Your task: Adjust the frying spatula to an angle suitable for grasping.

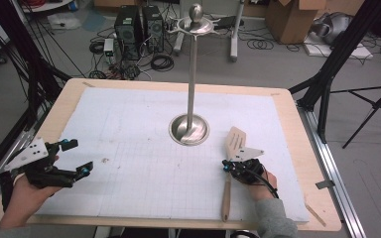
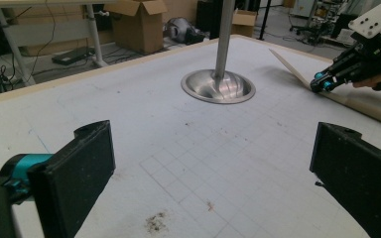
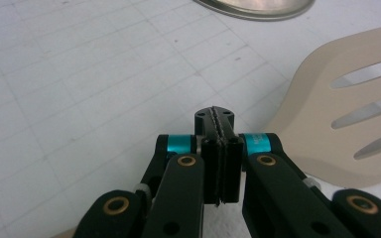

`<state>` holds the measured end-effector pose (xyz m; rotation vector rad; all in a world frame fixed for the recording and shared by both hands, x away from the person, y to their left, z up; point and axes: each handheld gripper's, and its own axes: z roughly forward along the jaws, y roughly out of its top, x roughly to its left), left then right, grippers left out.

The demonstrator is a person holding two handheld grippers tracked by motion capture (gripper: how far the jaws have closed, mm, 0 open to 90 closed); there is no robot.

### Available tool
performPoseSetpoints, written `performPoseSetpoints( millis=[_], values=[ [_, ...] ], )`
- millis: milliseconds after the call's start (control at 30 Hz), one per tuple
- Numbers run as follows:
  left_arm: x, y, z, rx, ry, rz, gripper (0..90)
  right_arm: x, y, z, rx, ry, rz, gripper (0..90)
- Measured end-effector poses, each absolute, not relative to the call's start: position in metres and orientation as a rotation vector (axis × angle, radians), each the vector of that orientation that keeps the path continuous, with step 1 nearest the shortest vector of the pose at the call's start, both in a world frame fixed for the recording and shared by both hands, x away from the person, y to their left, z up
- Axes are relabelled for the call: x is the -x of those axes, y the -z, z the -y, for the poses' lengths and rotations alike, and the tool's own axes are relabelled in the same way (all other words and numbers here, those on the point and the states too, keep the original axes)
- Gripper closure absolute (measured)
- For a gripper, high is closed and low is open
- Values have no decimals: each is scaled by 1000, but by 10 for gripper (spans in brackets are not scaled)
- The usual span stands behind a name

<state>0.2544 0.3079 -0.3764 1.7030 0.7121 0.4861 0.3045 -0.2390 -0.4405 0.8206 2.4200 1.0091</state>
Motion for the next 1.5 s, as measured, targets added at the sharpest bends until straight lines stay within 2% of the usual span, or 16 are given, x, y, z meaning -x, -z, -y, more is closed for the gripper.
performPoseSetpoints(
  millis=[533, 667, 900, 1167, 1500],
  values=[
    [-259, 377, -304, -1706, -480, -701, 41, -303, 439, 266, -952, -1065, -2332, 900],
    [-262, 377, -301, -1713, -473, -692, 41, -293, 424, 281, -976, -1248, -2257, 900],
    [-269, 375, -293, -1710, -461, -655, 41, -263, 420, 298, -900, -1351, -2293, 900],
    [-276, 377, -293, -1700, -450, -665, 41, -239, 424, 299, -832, -1344, -2341, 900],
    [-277, 377, -292, -1704, -443, -655, 41, -227, 432, 296, -814, -1310, -2459, 900]
  ],
)
